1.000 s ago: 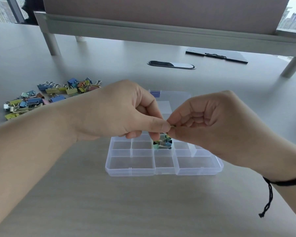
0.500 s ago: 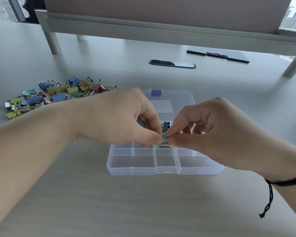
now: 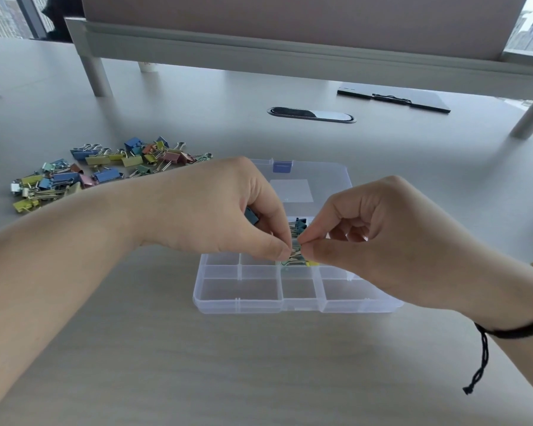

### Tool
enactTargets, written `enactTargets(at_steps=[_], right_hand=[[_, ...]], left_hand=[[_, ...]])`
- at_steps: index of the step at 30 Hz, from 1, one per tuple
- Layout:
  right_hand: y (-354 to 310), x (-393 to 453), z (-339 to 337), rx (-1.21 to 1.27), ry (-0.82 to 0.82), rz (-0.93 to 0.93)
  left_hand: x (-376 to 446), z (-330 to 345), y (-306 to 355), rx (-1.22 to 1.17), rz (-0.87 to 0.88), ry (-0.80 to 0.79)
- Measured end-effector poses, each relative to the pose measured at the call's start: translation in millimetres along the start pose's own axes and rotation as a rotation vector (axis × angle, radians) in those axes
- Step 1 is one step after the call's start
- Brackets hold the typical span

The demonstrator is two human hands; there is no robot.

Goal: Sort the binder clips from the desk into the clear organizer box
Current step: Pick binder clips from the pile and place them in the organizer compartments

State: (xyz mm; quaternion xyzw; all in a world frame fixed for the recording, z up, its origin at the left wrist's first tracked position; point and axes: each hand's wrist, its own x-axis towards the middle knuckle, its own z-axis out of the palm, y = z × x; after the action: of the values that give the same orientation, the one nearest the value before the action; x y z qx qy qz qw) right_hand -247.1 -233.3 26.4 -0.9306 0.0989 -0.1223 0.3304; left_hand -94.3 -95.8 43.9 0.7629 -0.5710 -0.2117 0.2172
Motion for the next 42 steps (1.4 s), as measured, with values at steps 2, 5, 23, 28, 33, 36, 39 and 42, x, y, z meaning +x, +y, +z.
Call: enactTargets(at_steps=[2, 5, 23, 28, 33, 36, 39, 42], right_hand=[[-0.3, 0.1, -0.2, -0.001, -0.002, -0.001], [-0.6, -0.4, 0.1, -0.003, -0.007, -0.006], [0.9, -0.7, 4.5, -0.005, 0.019, -0.023], [3.6, 1.2, -2.3, 0.030, 0.032, 0.012], [2.8, 0.6, -0.2, 0.037, 0.039, 0.001], [2.1, 0.5, 2.4, 0.053, 0.043, -0.009], [1.6, 1.0, 3.8, 0.062, 0.057, -0.008], [2.1, 1.1, 6.0, 0.046, 0.047, -0.009]], left_hand=[[0.1, 0.2, 0.6, 0.011, 0.004, 0.001], [-0.5, 0.2, 1.2, 0.015, -0.001, -0.001], [-0.1, -1.3, -0.6, 0.033, -0.005, -0.010], [-1.1, -2.7, 0.9, 0.023, -0.004, -0.018], [-2.5, -4.8, 1.2, 0.036, 0.008, 0.005], [-3.3, -6.5, 2.5, 0.042, 0.024, 0.022], [-3.6, -5.6, 3.4, 0.042, 0.025, 0.026], [-3.1, -3.4, 2.9, 0.065, 0.022, 0.026]])
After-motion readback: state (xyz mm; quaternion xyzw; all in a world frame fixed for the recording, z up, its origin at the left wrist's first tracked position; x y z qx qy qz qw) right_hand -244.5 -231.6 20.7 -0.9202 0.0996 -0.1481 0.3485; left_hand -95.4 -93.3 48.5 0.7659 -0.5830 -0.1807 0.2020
